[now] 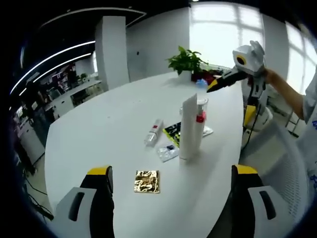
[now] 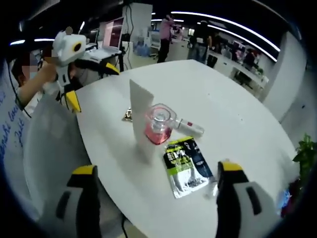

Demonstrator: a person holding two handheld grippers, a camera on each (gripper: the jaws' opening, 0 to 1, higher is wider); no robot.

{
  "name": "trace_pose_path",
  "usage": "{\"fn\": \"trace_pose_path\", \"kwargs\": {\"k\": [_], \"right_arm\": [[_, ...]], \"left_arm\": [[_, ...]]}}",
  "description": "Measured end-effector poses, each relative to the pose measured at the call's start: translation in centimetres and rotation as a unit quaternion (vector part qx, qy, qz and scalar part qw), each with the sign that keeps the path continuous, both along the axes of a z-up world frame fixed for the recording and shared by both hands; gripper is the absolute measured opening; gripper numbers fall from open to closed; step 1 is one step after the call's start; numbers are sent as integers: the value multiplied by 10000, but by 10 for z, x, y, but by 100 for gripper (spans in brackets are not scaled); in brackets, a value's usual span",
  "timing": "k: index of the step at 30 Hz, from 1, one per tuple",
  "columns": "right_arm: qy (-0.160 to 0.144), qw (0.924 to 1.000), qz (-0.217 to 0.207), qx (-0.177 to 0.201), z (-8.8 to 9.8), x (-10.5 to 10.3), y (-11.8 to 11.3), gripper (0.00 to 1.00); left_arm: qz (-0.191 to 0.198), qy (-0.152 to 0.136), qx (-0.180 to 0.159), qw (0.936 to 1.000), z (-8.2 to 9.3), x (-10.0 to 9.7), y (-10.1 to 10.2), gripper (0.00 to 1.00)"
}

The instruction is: Arrange the skincare products in the storage area until every visible bottle or jar stands upright without overlapping.

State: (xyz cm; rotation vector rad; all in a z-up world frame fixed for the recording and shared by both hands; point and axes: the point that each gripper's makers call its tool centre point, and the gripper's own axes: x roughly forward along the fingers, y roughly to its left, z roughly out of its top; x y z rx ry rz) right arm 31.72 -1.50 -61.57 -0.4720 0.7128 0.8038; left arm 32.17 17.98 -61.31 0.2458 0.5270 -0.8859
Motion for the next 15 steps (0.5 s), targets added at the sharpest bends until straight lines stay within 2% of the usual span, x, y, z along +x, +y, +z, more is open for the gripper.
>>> {"fn": "trace_pose_path", "kwargs": {"k": [5,8,15], "right_arm": [[-31,9997,-241,44,0,6,-11,100],[-16,9994,-327,87,-2,9,-19,100],[51,9974,-716,114,-13,22,-48,100]], "left_arm": [[92,-22,82,9999,-3,1,5,97],[120,-44,-9,9999,0,0,6,97],[108,-91,-44,9999,1,1,3,97]]}}
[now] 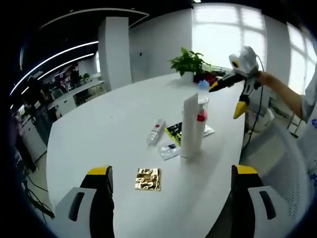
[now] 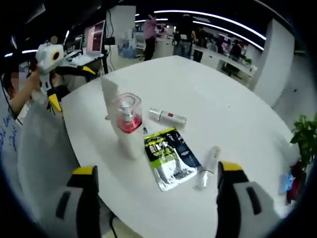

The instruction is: Arrange the skincare products in the storage area until every visible bottle or jar stands upright without overlapping.

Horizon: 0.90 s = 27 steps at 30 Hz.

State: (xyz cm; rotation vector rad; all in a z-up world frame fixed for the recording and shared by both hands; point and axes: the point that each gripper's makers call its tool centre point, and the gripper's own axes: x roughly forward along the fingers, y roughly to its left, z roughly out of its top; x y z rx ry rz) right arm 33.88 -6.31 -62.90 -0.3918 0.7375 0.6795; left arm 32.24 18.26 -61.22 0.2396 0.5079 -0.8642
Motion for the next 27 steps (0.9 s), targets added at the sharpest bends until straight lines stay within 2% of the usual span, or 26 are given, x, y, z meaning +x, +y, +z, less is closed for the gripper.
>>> {"fn": "trace_pose_path", "kwargs": {"k": [11,15,17,20,27], "right_arm": [[183,9986,-484,-78,-24,22,-37,100],[199,9976,-661,-90,-31,31,-45,94],[208,9970,-720,-199,-35,35,-51,91],[228,9962,-837,-98,-38,41,-56,85],[296,9941,-1042,-105,-50,53,-68,62]], "left_arm": [[63,16,-36,10000,-1,-2,8,97],[77,12,-40,10000,0,-3,7,97],[93,3,-36,10000,0,-2,8,97],[113,-47,-49,9999,3,-2,9,97],[96,-77,-56,9999,6,-1,7,97]]}}
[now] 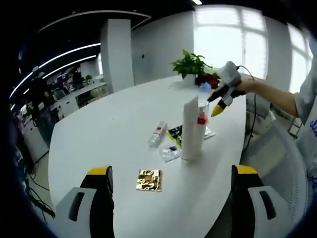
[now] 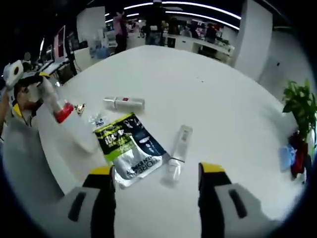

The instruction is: Arrange the skincare products in the storage area until every visible bottle or jar stands upright without overlapping.

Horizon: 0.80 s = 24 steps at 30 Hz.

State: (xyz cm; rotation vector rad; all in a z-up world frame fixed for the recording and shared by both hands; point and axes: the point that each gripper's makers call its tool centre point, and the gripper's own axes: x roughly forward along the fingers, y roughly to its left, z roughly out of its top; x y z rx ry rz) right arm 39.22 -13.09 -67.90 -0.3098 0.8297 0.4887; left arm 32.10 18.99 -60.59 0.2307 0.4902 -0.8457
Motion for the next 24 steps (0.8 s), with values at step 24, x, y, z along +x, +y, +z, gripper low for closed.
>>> {"fn": "trace_pose_path", "kwargs": {"k": [24], "right_arm": [[411,9976,-527,-151,-53,16,-25,31]], "left_arm": [[60,107,-84,9999,-2,-2,-4,96]]}}
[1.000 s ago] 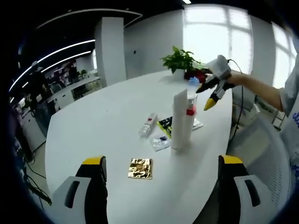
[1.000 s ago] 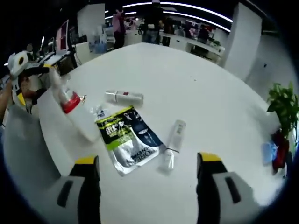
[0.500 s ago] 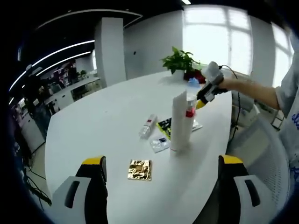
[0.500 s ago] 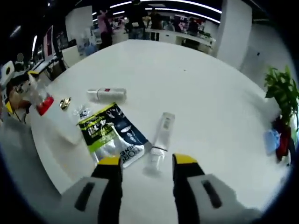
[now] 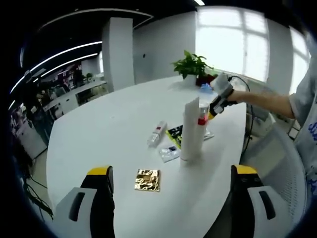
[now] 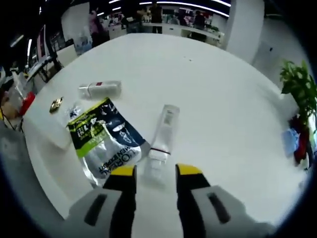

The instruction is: Arrange the skincare products in the storage area until every visible bottle or jar stands upright without overlapping.

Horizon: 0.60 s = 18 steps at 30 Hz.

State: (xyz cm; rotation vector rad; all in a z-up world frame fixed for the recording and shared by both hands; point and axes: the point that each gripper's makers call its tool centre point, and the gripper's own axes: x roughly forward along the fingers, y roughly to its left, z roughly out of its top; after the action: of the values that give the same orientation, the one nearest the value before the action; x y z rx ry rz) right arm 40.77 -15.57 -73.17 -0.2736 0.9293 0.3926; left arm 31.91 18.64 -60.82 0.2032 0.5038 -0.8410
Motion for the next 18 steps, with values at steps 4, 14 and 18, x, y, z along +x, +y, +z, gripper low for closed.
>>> {"fn": "trace_pose_path", "kwargs": {"k": [4,14,18], "right_arm": [[-28,9999,-111,83,-2,4,-1,29],[63,9999,-79,-43,-11,9,0,27],[51,9999,-145,-8,-12,12,-1,26]], "left_arm": [[7,9,18,10000,-1,0,0,96],[-28,54,47,10000,-2,-4,-2,97],[20,52,35,10000,-2,-3,-1,97]]}}
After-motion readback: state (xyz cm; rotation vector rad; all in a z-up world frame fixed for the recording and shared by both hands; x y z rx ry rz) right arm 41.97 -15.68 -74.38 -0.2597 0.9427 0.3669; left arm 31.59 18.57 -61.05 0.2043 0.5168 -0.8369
